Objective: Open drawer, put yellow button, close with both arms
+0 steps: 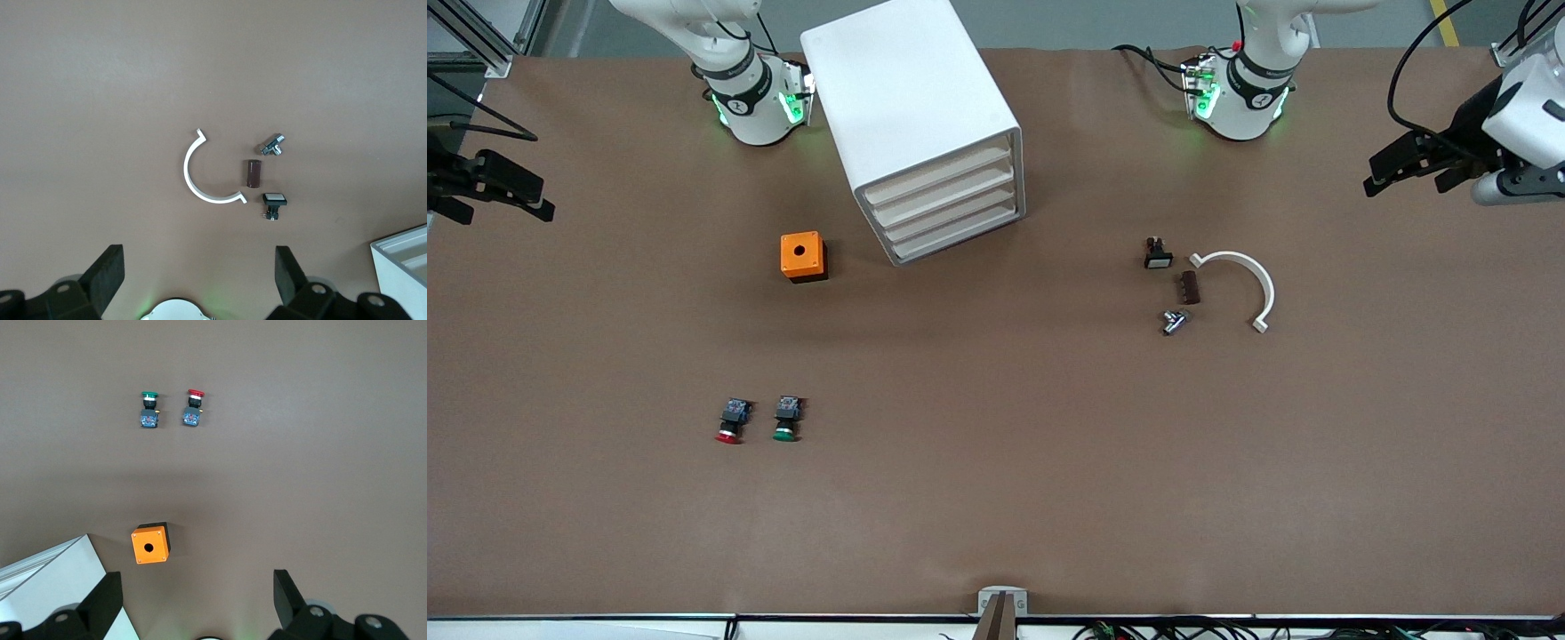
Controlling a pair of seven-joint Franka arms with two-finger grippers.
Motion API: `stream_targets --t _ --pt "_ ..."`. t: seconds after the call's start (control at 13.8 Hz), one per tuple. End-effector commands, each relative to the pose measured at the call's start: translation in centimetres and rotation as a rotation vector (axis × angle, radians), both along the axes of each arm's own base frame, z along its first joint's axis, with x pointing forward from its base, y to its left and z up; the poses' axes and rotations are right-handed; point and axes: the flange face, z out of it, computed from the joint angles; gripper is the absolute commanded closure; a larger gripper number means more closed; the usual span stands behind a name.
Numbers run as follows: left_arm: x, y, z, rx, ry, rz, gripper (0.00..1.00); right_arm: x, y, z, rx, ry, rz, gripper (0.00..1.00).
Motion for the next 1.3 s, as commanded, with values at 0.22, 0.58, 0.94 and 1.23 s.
stream_targets --t 0.22,0.58,0.94,1.23 --pt "-1.6 0.3 2.8 0.033 -0.07 -0.024 0.01 -0.9 0.0 0.4 0.009 -0.005 -0.001 0.0" --pt "-1.3 -0.1 4.6 0.068 -0.096 -0.033 0.01 -1.2 -0.1 -0.2 0.011 0.009 -0.004 0.0" --pt "1.5 -0.4 5.0 0.058 -0.077 -0.031 0.01 -1.6 0.2 -0.5 0.01 0.01 0.0 0.0" --pt "5.8 -1.1 3.2 0.051 -0.057 -0.035 0.01 -1.5 0.7 -0.5 0.01 0.004 0.01 0.0"
